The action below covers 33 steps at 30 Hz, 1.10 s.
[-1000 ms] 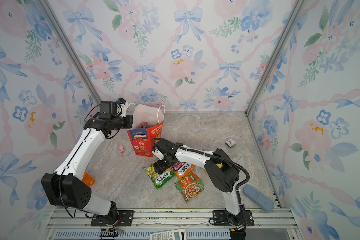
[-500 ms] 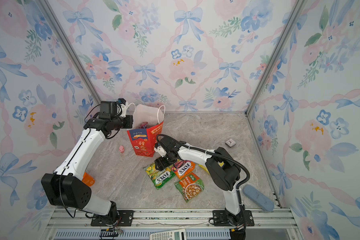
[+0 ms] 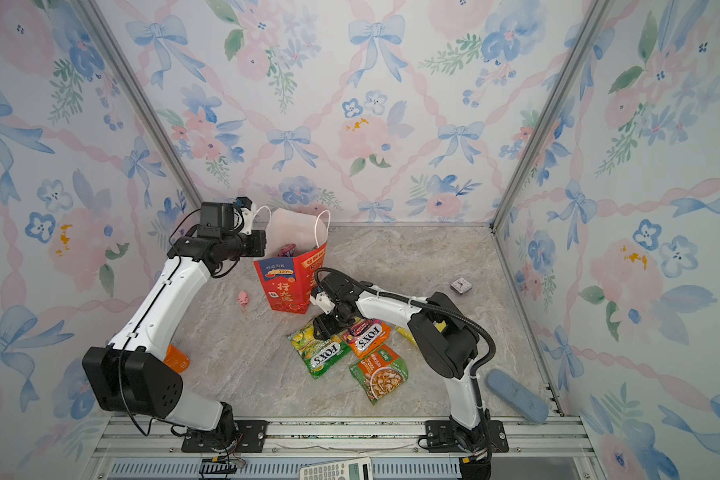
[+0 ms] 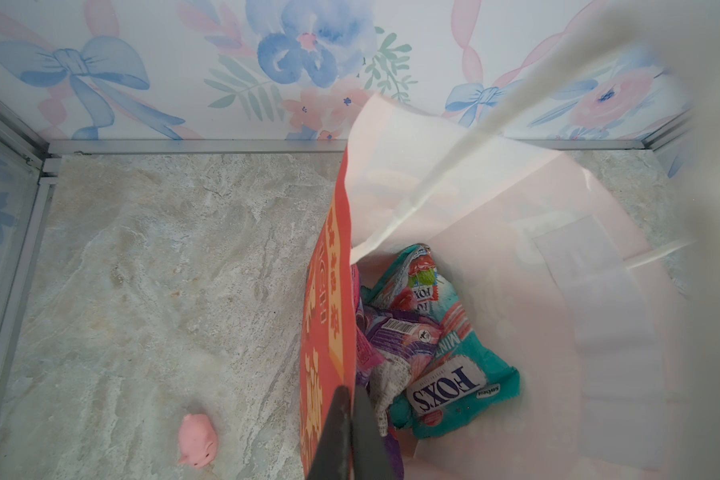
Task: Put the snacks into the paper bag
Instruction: 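Lower the right gripper onto the Spring Tea packet and close on it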
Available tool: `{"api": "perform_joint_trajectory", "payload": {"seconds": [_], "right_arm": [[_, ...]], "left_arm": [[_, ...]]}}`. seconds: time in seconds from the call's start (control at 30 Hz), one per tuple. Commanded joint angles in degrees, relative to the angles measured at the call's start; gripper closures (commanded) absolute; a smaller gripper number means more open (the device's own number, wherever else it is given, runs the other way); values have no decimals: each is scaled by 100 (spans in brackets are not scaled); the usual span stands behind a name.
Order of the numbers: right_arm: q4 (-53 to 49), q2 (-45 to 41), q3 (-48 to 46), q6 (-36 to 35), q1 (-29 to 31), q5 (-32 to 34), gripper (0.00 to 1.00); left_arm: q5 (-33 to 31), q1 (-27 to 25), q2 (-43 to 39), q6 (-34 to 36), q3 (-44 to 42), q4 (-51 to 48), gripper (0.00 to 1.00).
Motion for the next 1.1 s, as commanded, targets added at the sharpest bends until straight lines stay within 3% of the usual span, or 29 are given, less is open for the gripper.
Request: {"api": "perform_joint_trajectory", "payload": {"seconds": [0.0,0.17,0.33,0.67,1.07], "right_arm": [[-121,219,17,10,-24,-160,34],[-130,367,54,27,-24,-171,35],[-143,401,68,31,-26,-66,46],[-254,-212,-21,-121,-23,644,37],[-257,350,154,-94,47,137,32]], "left_arm": [[67,28,-22,92,-59,22,100],[63,29,-15,104,-52,21,100],[40,30,-18,112,-61,20,100],[47,13,9,121,-68,23,100],[30,25,25,106,-65,22,100]]}}
